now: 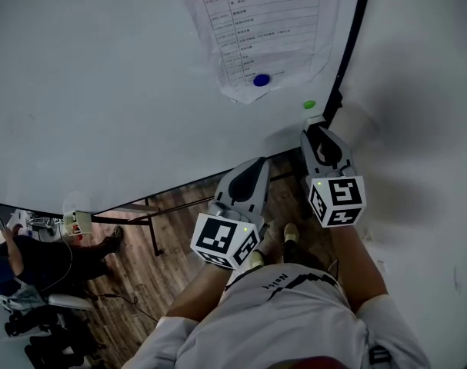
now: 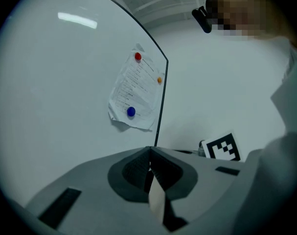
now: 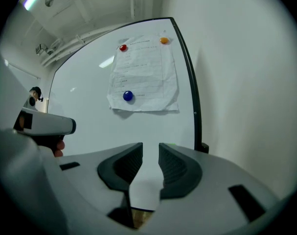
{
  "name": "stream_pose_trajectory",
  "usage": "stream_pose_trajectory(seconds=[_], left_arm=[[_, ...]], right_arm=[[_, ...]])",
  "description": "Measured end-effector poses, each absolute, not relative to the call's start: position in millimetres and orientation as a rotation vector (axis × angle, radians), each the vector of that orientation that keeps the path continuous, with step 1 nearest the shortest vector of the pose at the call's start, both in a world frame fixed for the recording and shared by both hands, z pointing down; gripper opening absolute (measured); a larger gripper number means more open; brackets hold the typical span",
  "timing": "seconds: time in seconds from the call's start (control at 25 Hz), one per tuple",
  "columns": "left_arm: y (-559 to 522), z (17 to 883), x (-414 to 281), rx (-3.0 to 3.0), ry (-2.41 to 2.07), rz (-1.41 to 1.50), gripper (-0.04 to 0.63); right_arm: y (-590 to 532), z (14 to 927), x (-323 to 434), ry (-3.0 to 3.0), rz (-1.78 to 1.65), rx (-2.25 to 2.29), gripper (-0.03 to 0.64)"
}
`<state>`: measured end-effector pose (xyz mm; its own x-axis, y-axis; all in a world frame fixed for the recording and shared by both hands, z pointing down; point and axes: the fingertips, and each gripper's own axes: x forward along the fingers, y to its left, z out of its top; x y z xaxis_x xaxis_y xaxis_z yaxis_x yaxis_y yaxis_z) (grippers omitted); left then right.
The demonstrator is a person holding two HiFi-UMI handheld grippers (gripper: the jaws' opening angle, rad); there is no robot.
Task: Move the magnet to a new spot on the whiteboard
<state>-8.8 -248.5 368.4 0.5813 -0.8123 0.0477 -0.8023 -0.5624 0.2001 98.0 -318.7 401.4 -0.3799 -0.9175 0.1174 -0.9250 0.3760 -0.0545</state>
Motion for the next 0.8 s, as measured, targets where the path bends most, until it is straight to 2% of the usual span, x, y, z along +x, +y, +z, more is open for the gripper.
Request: stream_pose_trajectory(seconds=[0.4,0.8], left_arm=[[-207.6,360.1,-21.2,2.663,-1.277,-0.077,0.011],[-173.9,352.3,-25.3,2.706,-1.186,-0.101,0.012]], right_arm=[[-250.2,380.1,73.1,-2.597,0.18,1.733,0.036],[-192.1,369.1,51.9,-2.625,0.21,1.757,0.015]])
